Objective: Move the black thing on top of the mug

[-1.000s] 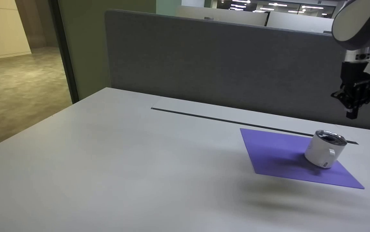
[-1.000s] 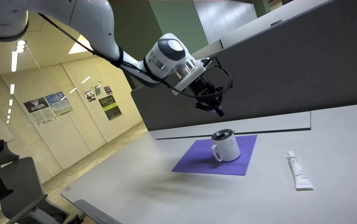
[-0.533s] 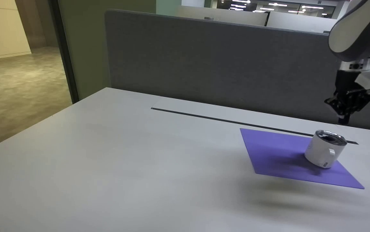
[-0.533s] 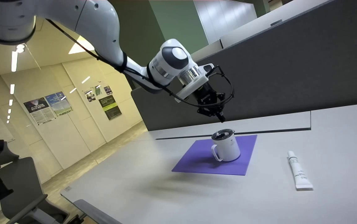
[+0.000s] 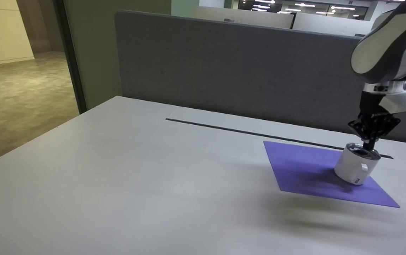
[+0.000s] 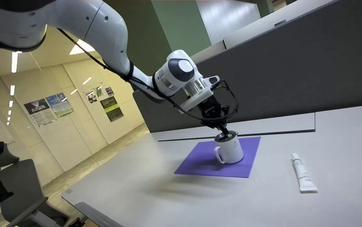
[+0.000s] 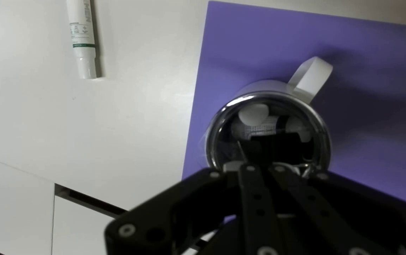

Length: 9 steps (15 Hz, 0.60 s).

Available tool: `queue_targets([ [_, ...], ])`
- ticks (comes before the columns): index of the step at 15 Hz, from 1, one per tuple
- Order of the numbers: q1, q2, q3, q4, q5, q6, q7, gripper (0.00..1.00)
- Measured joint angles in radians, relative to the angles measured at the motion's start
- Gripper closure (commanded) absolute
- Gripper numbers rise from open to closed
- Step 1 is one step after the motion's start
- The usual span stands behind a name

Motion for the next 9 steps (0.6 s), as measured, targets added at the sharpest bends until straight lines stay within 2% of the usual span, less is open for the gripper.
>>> queue_targets([
  [9,0.000,0.020,0.000,0.000,0.020,0.046,0.002,1.00],
])
